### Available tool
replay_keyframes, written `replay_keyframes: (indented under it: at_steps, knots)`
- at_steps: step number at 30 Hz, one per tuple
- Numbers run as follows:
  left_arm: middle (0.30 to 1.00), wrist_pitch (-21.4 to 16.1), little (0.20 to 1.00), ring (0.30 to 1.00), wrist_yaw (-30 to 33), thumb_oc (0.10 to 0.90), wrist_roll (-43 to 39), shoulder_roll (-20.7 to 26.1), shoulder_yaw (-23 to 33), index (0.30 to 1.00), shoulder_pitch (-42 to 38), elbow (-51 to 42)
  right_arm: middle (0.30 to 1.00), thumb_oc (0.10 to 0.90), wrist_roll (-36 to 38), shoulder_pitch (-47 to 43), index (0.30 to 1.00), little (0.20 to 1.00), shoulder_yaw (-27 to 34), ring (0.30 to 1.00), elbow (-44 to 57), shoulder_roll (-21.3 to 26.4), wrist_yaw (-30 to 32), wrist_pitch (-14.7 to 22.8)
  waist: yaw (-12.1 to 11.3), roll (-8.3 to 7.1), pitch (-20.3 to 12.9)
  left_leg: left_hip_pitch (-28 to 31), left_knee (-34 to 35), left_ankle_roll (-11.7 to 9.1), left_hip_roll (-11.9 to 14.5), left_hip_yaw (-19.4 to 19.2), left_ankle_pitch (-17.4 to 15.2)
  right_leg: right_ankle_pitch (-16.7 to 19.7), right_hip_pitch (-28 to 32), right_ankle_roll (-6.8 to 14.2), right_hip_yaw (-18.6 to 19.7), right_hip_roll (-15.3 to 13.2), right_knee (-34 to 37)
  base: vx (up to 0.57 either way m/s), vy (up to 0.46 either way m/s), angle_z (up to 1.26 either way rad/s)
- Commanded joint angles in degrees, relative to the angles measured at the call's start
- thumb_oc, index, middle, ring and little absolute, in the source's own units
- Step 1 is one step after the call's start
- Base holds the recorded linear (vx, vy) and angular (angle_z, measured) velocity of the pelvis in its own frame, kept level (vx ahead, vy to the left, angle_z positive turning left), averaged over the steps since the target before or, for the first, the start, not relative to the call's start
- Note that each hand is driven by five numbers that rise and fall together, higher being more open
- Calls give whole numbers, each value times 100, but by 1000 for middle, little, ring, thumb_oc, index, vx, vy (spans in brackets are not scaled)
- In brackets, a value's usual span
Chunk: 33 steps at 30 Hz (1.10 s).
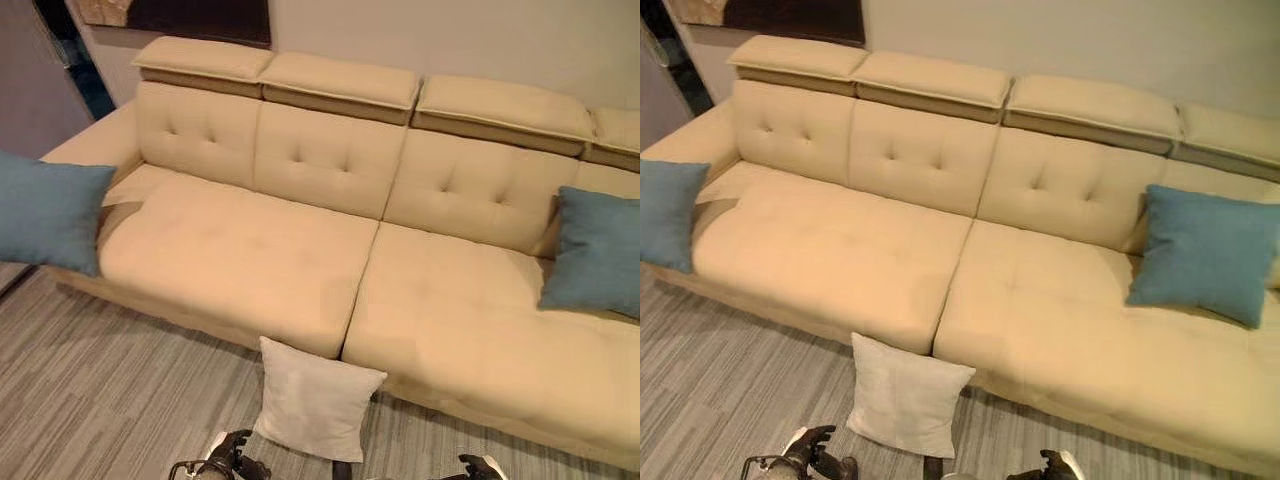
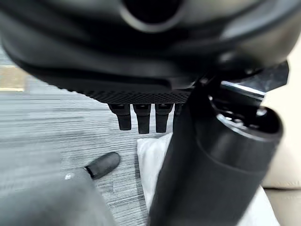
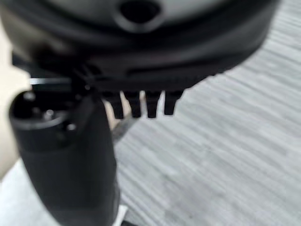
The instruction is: Pick up all the scattered cushions and arrange them neatly on the sofa.
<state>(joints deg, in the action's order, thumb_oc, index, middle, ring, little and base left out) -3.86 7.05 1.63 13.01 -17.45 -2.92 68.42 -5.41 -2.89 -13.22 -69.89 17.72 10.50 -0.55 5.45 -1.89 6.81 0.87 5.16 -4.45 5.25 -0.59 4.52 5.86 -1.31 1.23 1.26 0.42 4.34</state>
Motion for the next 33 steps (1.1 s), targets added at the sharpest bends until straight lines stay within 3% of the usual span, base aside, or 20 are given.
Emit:
replay_keyframes:
  at_steps: [1,3,4,5,6,8,16,22,25,27,28,29,33]
  knots:
    - [900,-182,900,900,170,800,72,446,161,900,-244,5,900,800,-27,-274,900,900,-162,900,86,19,150,72,-70,-240,176,-100,-449,139,-234,-388,-706,-477,-336,929,162,-743,-610,-54,317,-125]
    - [900,-169,900,900,190,800,60,521,219,900,-245,8,900,800,-15,-326,900,900,-199,900,165,-26,154,73,-75,-241,245,-37,-358,190,-282,-561,-676,-344,-548,1050,83,-832,-809,-45,187,-72]
    - [900,-159,900,900,197,800,83,581,272,900,-223,56,900,800,-31,-378,900,900,-256,900,200,-60,153,90,-132,-198,302,54,-211,233,-283,-707,-631,-342,-707,1018,-214,-835,-1024,-69,262,-106]
    - [900,-145,900,900,186,800,109,628,303,900,-188,98,900,800,-43,-393,900,900,-274,900,248,-66,171,133,-202,-140,332,109,-128,257,-292,-811,-592,-455,-692,918,-747,-880,-1149,-58,205,-97]
    - [900,-145,900,900,186,800,109,628,304,900,-187,98,900,800,-43,-392,900,900,-274,900,249,-66,171,132,-197,-140,332,111,-125,256,-292,-806,-590,-458,-691,918,-752,-881,-1151,-24,136,-77]
    - [900,-156,900,900,155,800,155,654,349,900,-123,147,900,800,-39,-337,900,900,-262,900,251,-29,179,180,-221,-136,240,163,-33,272,-399,-877,-592,-602,-471,785,-1150,-793,-958,26,83,-38]
    - [900,-173,900,900,144,800,174,610,278,900,-225,76,900,800,11,-369,900,900,-250,900,279,93,237,188,-178,-134,170,91,-35,270,-481,-882,-618,-477,-300,757,-977,-670,-394,23,-42,1]
    - [900,-239,900,900,273,800,-193,636,290,900,-535,-243,900,800,371,-560,900,900,-160,900,547,179,347,279,-141,-112,351,-349,-168,222,-407,-835,-563,-427,-609,716,-960,-662,-356,-87,-89,-1]
    - [900,-428,900,900,543,800,-956,739,338,900,-1137,-789,900,800,1055,-971,900,900,68,900,962,301,538,449,-115,-108,807,-1516,-853,156,-301,-732,-529,-389,-1631,625,-984,-760,-812,-315,-122,15]
    - [900,-558,900,900,688,800,-1308,801,314,900,-1425,-1048,900,800,1361,-1204,900,900,136,900,1180,364,678,523,-101,-65,870,-2192,-1263,137,-300,-708,-549,-428,-2215,567,-1048,-802,-1130,-245,-96,22]
    - [900,-658,900,900,862,800,-1694,864,310,900,-1807,-1232,900,800,1674,-1572,900,900,179,900,1350,410,857,593,-114,27,941,-2805,-1707,96,-240,-638,-736,-643,-2843,555,-1057,-826,-1601,-147,-73,17]
    - [900,-658,900,900,862,800,-1696,863,309,900,-1812,-1230,900,800,1675,-1576,900,900,181,900,1349,412,857,592,-114,31,927,-2839,-1736,96,-236,-636,-751,-653,-2872,554,-1057,-826,-1620,-114,-46,16]
    - [900,-893,900,900,1180,800,-2323,938,375,900,-2440,-1355,900,800,2100,-2312,900,900,180,900,1644,441,1162,797,-81,138,953,-4186,-2639,97,-17,-570,-879,-868,-4150,494,-1010,-974,-2506,-129,-25,9]
